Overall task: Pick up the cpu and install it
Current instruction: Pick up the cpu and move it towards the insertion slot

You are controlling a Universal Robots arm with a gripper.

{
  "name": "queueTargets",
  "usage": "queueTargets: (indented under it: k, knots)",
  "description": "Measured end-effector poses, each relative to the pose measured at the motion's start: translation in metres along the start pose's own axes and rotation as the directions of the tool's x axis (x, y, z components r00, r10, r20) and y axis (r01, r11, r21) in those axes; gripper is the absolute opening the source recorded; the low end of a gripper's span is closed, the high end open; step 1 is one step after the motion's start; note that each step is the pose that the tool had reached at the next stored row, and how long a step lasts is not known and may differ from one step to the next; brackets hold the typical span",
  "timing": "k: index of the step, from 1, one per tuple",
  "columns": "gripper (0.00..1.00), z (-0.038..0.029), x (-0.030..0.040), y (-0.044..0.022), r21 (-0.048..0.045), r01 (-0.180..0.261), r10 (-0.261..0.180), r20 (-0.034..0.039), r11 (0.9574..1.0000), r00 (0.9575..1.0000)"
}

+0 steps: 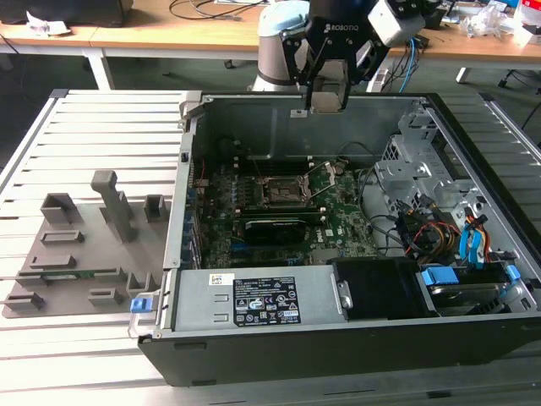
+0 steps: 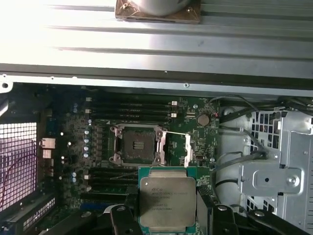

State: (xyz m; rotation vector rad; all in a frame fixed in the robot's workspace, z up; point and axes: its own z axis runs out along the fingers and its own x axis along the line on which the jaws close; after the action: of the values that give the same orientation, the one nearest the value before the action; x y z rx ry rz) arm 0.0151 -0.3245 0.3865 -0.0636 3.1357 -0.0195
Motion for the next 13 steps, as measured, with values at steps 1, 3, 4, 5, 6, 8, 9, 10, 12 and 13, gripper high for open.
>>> queueTargets:
  k: [1, 3, 4, 5, 6, 8, 9, 10, 12, 13]
  knots:
    - [0.55, 0.0024, -0.0010, 0.0000, -0.0001, 0.000, 0.000, -0.0003, 1.0000, 1.0000]
    - [0.55, 0.0046, -0.0020, 0.0000, 0.0000, 0.000, 0.000, -0.0006, 1.0000, 1.0000]
    - [0.55, 0.0067, -0.0026, 0.0000, 0.0000, 0.000, 0.000, -0.0009, 1.0000, 1.0000]
    - [0.55, 0.0084, -0.0029, 0.0001, 0.0000, 0.000, 0.000, -0.0011, 1.0000, 1.0000]
    - [0.55, 0.0114, -0.0030, 0.0001, 0.0000, 0.000, 0.000, -0.0014, 1.0000, 1.0000]
    - [0.55, 0.0156, -0.0029, 0.0002, -0.0001, 0.000, 0.000, -0.0015, 1.0000, 1.0000]
    - [0.55, 0.0171, -0.0028, 0.0002, -0.0001, 0.000, 0.000, -0.0015, 1.0000, 1.0000]
    - [0.55, 0.0181, -0.0023, 0.0003, 0.0000, 0.000, 0.000, -0.0016, 1.0000, 1.0000]
    - [0.55, 0.0198, 0.0024, 0.0005, 0.0001, 0.000, 0.000, -0.0016, 1.0000, 1.0000]
    - [0.55, 0.0210, 0.0064, 0.0008, -0.0001, 0.000, 0.000, -0.0015, 1.0000, 1.0000]
